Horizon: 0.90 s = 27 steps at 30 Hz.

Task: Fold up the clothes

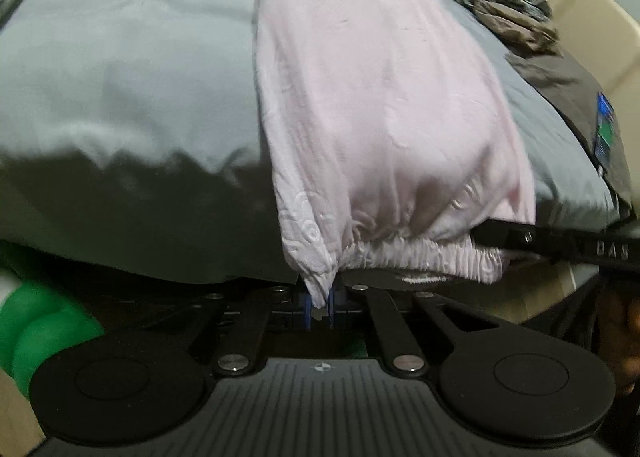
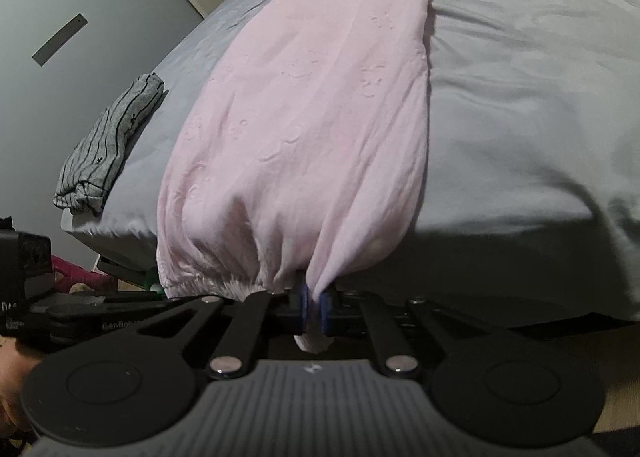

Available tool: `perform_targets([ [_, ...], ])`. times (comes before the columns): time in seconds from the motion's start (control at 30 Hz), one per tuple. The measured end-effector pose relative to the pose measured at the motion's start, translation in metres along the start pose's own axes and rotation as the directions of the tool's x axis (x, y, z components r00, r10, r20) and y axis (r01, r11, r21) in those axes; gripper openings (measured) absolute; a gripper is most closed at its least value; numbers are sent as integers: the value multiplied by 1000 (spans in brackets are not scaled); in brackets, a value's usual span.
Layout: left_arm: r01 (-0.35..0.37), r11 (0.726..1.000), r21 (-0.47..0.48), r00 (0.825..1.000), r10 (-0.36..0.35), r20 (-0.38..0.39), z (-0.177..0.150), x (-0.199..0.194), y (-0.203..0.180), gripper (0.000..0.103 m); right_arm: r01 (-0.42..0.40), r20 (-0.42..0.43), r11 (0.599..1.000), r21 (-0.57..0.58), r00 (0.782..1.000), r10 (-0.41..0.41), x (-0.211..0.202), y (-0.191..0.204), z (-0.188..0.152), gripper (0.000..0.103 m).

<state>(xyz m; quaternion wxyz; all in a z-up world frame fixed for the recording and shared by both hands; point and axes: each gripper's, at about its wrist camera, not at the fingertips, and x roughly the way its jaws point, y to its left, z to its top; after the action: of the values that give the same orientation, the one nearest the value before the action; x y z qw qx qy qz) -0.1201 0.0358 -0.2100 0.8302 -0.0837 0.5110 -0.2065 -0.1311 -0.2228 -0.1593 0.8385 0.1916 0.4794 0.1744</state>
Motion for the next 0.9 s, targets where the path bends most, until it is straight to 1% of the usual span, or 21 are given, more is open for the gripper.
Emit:
perform_targets([
  [0.07, 13, 1000, 26, 1000, -13, 9, -1, -11, -6, 4, -11, 5, 1000, 10, 1000, 11, -11, 4, 0, 7],
  [0.2, 40, 999, 27, 999, -40, 12, -4, -23, -10, 3, -31, 8, 999, 29, 999, 31, -32, 7, -5, 6],
  [0.3, 57, 998, -6, 998, -57, 27, -8, -28, -6, 3, -41, 6, 997, 65, 999, 41, -41, 6, -9, 6],
  [0.43, 98, 993, -73, 993, -92, 77, -4, -32, 3, 5, -65, 19, 992, 108, 998, 63, -47, 2, -9, 6],
  [0.5, 121, 987, -110, 991, -114, 69, 1, -28, 7, 7, -66, 23, 991, 117, 998, 64, -48, 1, -8, 6],
  [0.6, 111, 987, -115, 993, -106, 56, 6, -25, 7, 15, -54, 21, 992, 112, 998, 52, -45, 2, -9, 6],
  [0.63, 101, 989, -105, 993, -95, 63, 5, -28, 8, 19, -53, 20, 992, 112, 998, 51, -44, 2, -9, 6],
  [0.67, 88, 992, -94, 994, -81, 75, 5, -30, 8, 28, -52, 19, 992, 113, 999, 51, -42, 3, -9, 6],
  [0.7, 73, 994, -84, 994, -66, 88, 5, -32, 8, 33, -52, 19, 992, 115, 999, 50, -42, 3, -9, 6],
  [0.73, 58, 995, -76, 993, -50, 103, 5, -34, 8, 47, -51, 18, 992, 116, 999, 49, -41, 3, -9, 6],
  [0.77, 44, 996, -75, 992, -35, 121, 6, -36, 10, 53, -51, 17, 992, 117, 999, 49, -40, 4, -9, 6],
  [0.83, 39, 996, -83, 989, -27, 143, 6, -38, 15, 53, -51, 15, 992, 115, 999, 49, -39, 4, -9, 6],
  [0.9, 60, 994, -91, 990, -47, 132, 9, -33, 19, 53, -53, 14, 993, 110, 999, 52, -38, 6, -9, 6],
])
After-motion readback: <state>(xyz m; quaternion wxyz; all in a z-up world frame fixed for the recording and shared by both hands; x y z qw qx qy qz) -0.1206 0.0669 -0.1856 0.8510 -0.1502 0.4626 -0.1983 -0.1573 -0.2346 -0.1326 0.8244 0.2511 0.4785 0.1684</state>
